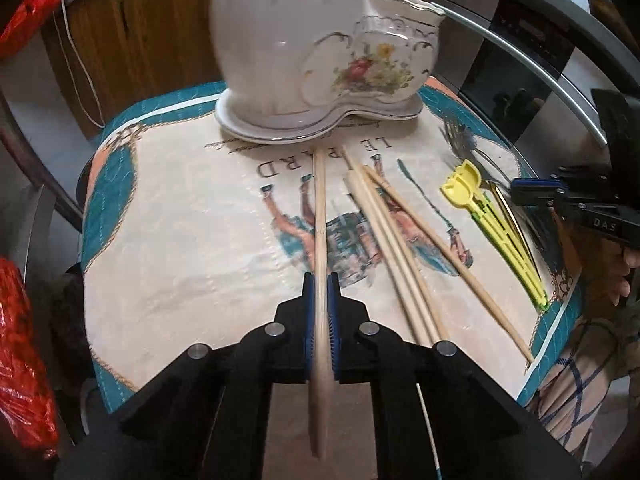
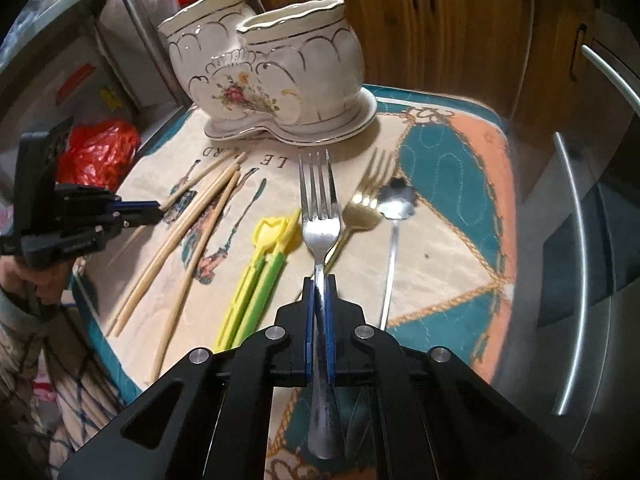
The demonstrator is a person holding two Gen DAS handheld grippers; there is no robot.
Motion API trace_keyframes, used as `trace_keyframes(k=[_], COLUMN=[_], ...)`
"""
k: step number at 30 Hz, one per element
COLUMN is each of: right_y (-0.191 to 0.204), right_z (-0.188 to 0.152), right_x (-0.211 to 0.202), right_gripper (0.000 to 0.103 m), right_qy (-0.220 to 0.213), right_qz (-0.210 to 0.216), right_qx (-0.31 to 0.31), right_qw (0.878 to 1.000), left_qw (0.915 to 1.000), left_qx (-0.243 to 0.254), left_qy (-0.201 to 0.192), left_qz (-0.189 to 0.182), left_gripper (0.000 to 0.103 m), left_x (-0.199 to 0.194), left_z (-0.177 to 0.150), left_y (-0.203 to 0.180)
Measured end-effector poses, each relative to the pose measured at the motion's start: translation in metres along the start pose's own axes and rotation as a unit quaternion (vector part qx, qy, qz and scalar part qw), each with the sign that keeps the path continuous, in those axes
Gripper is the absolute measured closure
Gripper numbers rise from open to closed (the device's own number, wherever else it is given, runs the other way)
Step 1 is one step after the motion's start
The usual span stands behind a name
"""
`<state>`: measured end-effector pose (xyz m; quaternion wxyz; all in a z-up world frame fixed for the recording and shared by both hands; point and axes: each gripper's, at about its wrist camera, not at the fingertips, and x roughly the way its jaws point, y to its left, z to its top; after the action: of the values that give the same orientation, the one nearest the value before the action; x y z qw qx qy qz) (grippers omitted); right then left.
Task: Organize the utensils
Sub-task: 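Grasp a wooden chopstick with the left tool while the right tool grasps a silver fork, then lift the chopstick with the left tool while the right tool lifts the fork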
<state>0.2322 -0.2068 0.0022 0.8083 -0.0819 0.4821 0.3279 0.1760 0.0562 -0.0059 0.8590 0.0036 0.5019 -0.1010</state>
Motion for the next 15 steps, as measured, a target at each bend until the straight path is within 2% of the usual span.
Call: trace_keyframes(k=[7, 10, 15], right_y=[-0.004, -0.001, 0.005], right_z=[-0.005, 0.002, 0.015], right_x=[-0.004, -0.001, 0.018], right_gripper=[0.097, 0.097, 0.095], right_qy=[0.011, 0.029, 0.088], right_qz=[-0.020, -0.028, -0.048], right_qx=[-0.003, -0.016, -0.046], right_qw=[1.000, 0.999, 0.994], left_qw=[0.9998, 0.9986, 0.9923], left_qx=[0.008, 0.031, 0.081], left_qy=[0.013, 0.041, 0.089], left_qz=[0.012, 0.016, 0.031], left_gripper=[0.096, 0.093, 0.087], left_x=[-0.004, 0.000, 0.009], left_z=[-0.003, 0.008, 0.026], left_y=[0.002, -0.004, -0.013])
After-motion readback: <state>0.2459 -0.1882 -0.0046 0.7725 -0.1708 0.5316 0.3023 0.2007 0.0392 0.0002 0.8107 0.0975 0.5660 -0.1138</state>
